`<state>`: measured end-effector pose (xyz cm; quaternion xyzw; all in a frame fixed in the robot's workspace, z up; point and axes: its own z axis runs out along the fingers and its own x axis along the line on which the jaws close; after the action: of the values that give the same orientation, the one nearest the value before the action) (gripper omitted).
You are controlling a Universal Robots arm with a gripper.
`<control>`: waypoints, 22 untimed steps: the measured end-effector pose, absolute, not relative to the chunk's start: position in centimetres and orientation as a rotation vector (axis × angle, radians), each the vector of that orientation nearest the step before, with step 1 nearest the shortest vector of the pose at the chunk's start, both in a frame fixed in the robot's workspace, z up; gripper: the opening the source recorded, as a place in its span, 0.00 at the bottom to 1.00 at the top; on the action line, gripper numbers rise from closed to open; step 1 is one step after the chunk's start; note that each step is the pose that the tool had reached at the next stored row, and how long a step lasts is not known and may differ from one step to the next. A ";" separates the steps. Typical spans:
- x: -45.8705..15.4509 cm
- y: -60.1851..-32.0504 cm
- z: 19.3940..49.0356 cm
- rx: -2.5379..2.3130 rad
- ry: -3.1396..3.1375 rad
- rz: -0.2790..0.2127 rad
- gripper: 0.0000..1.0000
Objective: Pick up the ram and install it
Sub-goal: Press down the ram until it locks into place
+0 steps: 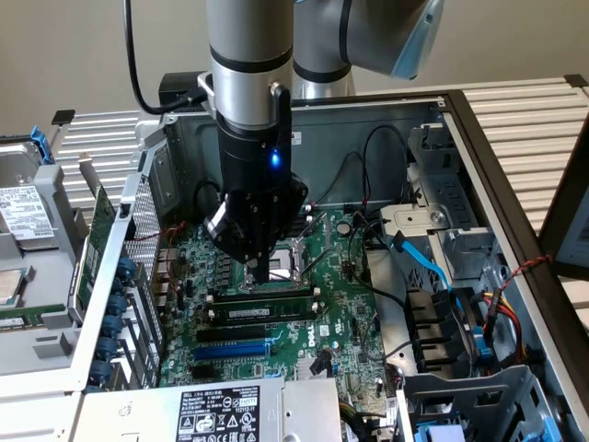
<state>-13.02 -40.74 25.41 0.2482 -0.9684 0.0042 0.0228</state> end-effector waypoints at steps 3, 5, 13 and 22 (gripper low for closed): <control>-13.0 -40.7 25.4 0.709 -3.015 0.012 0.10; -13.0 -40.7 25.4 0.667 -3.025 0.011 0.10; -13.0 -40.7 25.4 0.530 -3.066 0.017 0.10; -13.0 -40.7 25.4 0.390 -3.096 0.040 0.10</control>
<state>-13.02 -40.74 25.36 0.1250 -0.9920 0.0130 0.0103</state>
